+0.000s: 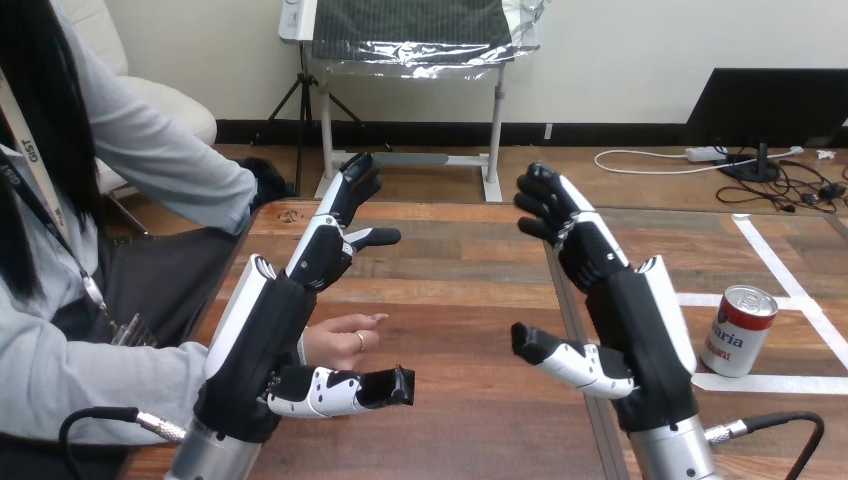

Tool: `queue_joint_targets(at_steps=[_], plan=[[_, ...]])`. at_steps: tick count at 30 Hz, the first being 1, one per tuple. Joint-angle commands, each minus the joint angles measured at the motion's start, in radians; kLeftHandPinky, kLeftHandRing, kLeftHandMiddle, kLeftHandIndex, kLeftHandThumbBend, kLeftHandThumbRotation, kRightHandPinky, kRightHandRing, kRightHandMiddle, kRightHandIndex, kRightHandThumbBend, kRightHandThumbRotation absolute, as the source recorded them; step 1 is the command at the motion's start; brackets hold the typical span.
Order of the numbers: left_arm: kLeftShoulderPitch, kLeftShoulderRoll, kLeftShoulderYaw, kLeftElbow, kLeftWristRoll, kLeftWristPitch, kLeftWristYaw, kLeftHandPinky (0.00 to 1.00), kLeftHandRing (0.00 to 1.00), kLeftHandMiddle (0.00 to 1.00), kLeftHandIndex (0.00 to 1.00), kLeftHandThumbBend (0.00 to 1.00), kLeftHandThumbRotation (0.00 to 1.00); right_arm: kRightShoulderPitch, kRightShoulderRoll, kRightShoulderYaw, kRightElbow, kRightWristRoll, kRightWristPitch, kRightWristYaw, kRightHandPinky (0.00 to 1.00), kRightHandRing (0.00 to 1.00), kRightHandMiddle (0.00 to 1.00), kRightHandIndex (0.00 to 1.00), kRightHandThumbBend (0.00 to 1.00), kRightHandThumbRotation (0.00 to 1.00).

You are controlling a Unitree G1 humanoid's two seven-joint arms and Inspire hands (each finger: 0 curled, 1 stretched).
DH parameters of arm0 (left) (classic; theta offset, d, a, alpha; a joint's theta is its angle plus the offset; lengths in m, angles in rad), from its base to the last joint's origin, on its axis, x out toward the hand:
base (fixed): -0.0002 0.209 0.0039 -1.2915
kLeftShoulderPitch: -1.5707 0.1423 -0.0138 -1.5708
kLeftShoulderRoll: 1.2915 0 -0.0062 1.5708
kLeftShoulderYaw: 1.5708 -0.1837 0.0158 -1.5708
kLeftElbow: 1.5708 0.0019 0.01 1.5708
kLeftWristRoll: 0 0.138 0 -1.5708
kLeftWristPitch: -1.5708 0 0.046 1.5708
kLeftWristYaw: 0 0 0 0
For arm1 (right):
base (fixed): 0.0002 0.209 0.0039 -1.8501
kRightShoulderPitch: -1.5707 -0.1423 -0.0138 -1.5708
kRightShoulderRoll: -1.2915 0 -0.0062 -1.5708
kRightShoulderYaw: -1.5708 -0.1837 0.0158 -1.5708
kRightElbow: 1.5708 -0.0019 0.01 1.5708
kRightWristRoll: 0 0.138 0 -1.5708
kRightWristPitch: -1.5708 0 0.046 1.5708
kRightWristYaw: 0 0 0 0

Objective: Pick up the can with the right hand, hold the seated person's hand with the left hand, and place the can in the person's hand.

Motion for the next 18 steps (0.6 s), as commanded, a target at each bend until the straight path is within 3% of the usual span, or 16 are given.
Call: queue_joint_targets(at_steps=[1, 9, 18], plan=[[-0.041, -0.011, 0.013, -0.041, -0.007, -0.013, 0.005, 0.79, 0.97, 1.0, 1.0, 1.0, 0.62, -0.09, -0.012, -0.025, -0.004, 0.032, -0.017, 0.001, 0.86, 0.9, 0.92, 0.92, 1.0, 0.63], [-0.042, -0.014, -0.002, -0.043, -0.037, -0.004, -0.007, 0.8, 0.97, 1.0, 1.0, 1.0, 0.61, -0.095, -0.016, -0.048, -0.009, 0.03, -0.012, -0.015, 0.83, 0.89, 0.91, 0.92, 1.0, 0.63], [-0.039, -0.019, 0.005, -0.039, -0.025, -0.008, -0.002, 0.8, 0.97, 1.0, 0.99, 1.0, 0.61, -0.11, -0.025, -0.087, -0.003, 0.025, -0.022, -0.033, 0.8, 0.88, 0.9, 0.92, 1.0, 0.63]])
